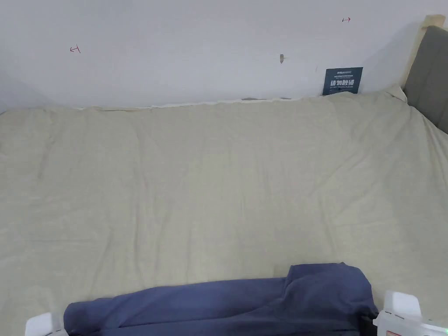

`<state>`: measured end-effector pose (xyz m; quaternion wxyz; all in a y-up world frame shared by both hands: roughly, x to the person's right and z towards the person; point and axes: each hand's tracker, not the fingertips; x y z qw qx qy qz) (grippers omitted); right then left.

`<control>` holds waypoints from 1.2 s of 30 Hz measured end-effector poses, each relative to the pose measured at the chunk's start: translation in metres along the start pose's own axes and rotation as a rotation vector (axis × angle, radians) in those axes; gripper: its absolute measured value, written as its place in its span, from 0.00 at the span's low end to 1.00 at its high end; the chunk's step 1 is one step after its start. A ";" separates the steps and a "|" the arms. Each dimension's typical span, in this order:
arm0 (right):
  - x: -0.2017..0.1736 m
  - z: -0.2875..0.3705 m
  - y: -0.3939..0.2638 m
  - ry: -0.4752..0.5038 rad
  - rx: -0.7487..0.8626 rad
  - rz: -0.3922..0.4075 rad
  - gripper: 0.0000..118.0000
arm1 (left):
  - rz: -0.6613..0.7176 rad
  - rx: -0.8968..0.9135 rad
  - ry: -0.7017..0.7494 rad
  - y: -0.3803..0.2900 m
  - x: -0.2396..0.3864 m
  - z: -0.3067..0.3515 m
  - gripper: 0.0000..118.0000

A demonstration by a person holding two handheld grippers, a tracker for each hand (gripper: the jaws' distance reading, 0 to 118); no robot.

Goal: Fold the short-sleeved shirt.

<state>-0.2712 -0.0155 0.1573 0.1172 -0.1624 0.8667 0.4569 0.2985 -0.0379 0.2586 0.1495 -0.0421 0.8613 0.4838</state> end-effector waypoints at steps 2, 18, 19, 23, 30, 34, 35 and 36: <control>-0.005 0.002 0.000 -0.012 0.002 0.002 0.02 | 0.010 -0.002 -0.004 0.004 0.005 0.005 0.03; -0.100 0.132 0.079 -0.018 0.593 0.189 0.93 | -0.070 0.660 -0.117 0.100 0.095 0.112 0.97; -0.106 0.137 0.081 -0.021 0.636 0.200 0.93 | -0.090 0.706 -0.109 0.107 0.100 0.117 0.97; -0.124 0.151 0.082 -0.057 0.758 0.232 0.93 | -0.128 0.808 -0.051 0.121 0.121 0.126 0.97; -0.139 0.158 0.078 -0.070 0.833 0.270 0.39 | -0.196 0.898 -0.060 0.123 0.138 0.124 0.37; -0.139 0.158 0.081 -0.056 0.835 0.284 0.01 | -0.219 0.871 -0.102 0.124 0.136 0.122 0.00; -0.140 0.158 0.081 -0.057 0.832 0.284 0.01 | -0.217 0.867 -0.104 0.124 0.137 0.121 0.00; -0.140 0.157 0.081 -0.061 0.834 0.284 0.01 | -0.217 0.861 -0.107 0.125 0.134 0.121 0.00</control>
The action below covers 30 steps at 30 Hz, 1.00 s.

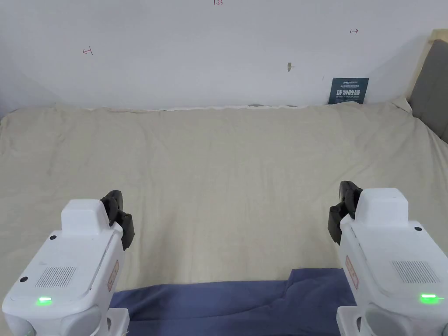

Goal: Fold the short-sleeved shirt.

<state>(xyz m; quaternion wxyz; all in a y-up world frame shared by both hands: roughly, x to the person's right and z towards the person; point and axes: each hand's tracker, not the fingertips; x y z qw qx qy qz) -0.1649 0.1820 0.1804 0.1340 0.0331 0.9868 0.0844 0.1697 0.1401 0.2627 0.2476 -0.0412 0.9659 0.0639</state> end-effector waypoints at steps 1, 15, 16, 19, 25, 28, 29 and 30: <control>0.000 0.000 0.000 -0.002 0.002 0.003 0.01 | 0.000 -0.006 -0.003 0.000 -0.002 0.000 0.00; -0.007 -0.015 -0.010 0.020 -0.057 0.016 0.01 | 0.557 -0.481 -0.229 -0.053 -0.110 0.015 0.00; -0.008 -0.017 -0.011 0.023 -0.068 0.018 0.01 | 0.581 -0.513 -0.226 -0.064 -0.122 0.018 0.00; -0.011 -0.023 -0.016 0.028 -0.097 0.024 0.01 | 0.630 -0.631 -0.240 -0.092 -0.146 0.030 0.01; -0.021 -0.036 -0.025 0.034 -0.137 0.035 0.01 | 0.704 -0.774 -0.256 -0.136 -0.185 0.046 0.25; -0.026 -0.043 -0.029 0.043 -0.157 0.038 0.01 | 0.746 -0.844 -0.239 -0.152 -0.194 0.044 0.89; -0.029 -0.044 -0.030 0.045 -0.165 0.041 0.01 | 0.810 -0.860 -0.260 -0.154 -0.191 0.043 0.95; -0.031 -0.046 -0.032 0.046 -0.171 0.045 0.01 | 0.801 -0.854 -0.255 -0.158 -0.192 0.043 0.95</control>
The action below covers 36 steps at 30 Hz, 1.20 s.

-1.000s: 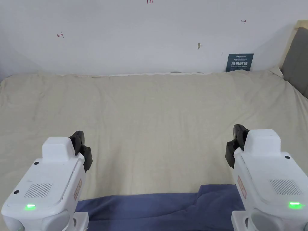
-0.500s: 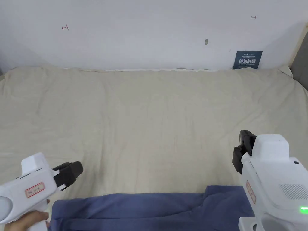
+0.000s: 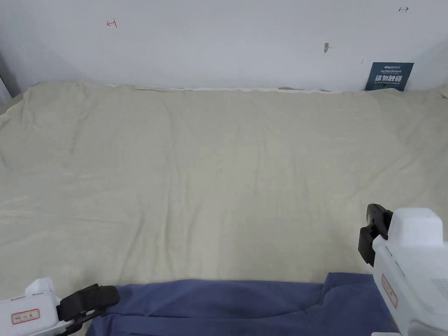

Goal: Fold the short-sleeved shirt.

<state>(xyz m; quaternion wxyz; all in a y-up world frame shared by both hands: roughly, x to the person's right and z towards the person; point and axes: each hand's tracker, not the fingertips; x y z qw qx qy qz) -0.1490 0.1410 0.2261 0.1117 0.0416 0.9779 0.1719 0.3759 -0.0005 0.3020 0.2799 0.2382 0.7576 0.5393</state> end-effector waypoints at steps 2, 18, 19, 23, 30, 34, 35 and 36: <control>-0.002 -0.004 -0.002 0.005 -0.013 0.003 0.01 | -0.009 -0.009 -0.001 0.001 -0.004 -0.007 0.94; 0.012 -0.006 -0.005 -0.001 -0.052 -0.034 0.01 | -0.229 -0.042 0.117 0.001 0.018 -0.037 0.07; 0.014 -0.005 -0.005 -0.003 -0.051 -0.035 0.01 | -0.311 0.000 0.174 0.003 0.025 -0.035 0.07; 0.020 -0.002 -0.002 -0.006 -0.040 -0.040 0.01 | -0.368 0.060 0.192 0.014 0.039 -0.013 0.07; 0.033 0.010 -0.002 -0.005 -0.015 -0.068 0.01 | -0.365 0.133 0.293 0.023 0.036 0.037 0.07; 0.042 0.012 -0.005 -0.008 -0.017 -0.086 0.01 | -0.339 0.130 0.338 0.021 0.033 0.043 0.07; 0.044 0.013 -0.005 -0.010 -0.017 -0.088 0.01 | -0.335 0.124 0.340 0.020 0.039 0.041 0.07; 0.045 0.014 -0.006 -0.013 -0.016 -0.089 0.01 | -0.342 0.125 0.341 0.019 0.047 0.036 0.07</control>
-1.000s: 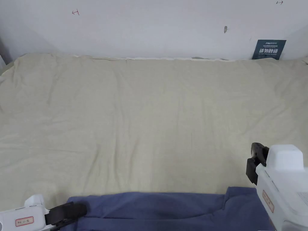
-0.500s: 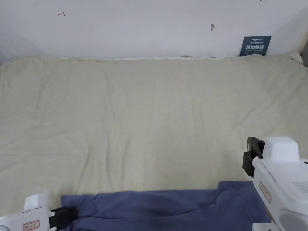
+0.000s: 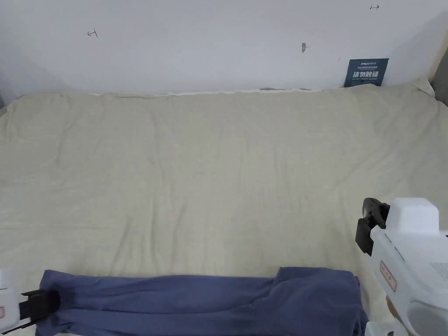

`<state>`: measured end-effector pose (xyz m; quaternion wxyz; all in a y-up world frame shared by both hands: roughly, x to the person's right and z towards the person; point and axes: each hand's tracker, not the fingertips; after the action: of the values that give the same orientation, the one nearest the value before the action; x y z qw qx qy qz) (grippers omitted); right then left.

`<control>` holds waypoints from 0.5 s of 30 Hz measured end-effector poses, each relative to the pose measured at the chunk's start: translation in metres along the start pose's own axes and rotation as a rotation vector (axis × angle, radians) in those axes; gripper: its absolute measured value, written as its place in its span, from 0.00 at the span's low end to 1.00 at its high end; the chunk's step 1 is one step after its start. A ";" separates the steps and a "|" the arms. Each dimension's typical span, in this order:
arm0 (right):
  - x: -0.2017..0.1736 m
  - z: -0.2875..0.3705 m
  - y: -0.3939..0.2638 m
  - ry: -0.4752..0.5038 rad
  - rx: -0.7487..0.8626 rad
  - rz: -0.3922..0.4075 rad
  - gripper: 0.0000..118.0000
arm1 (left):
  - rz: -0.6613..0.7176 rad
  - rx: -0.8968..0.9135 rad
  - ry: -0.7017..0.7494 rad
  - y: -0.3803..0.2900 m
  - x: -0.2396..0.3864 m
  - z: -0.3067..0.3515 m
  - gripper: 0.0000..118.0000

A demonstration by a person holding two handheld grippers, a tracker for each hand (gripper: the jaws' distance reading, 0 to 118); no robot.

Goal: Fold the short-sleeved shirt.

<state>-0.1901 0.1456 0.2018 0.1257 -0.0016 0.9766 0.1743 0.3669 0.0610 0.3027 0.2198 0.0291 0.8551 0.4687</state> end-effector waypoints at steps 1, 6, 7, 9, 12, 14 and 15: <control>0.001 0.001 0.000 -0.002 0.001 -0.001 0.01 | -0.014 0.002 -0.007 0.001 0.009 -0.001 0.07; 0.002 0.002 0.000 0.007 0.004 -0.004 0.01 | -0.088 -0.053 -0.157 0.017 0.081 -0.024 0.07; 0.002 0.002 0.000 0.009 0.004 -0.004 0.01 | -0.101 -0.079 -0.183 0.020 0.098 -0.032 0.07; 0.003 0.004 0.000 0.013 0.005 -0.005 0.01 | -0.146 -0.111 -0.209 0.025 0.125 -0.050 0.07; 0.006 0.007 -0.001 0.014 0.007 -0.005 0.01 | -0.191 -0.167 -0.259 0.027 0.163 -0.078 0.07; 0.010 0.008 -0.001 0.007 0.009 -0.005 0.01 | -0.208 -0.197 -0.285 0.026 0.180 -0.098 0.07; 0.013 0.009 -0.001 0.004 0.010 -0.006 0.01 | -0.215 -0.211 -0.289 0.026 0.188 -0.106 0.07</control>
<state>-0.2002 0.1485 0.1908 0.1242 -0.0041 0.9777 0.1691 0.1503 0.0404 0.3075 0.3909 -0.0185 0.7589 0.5205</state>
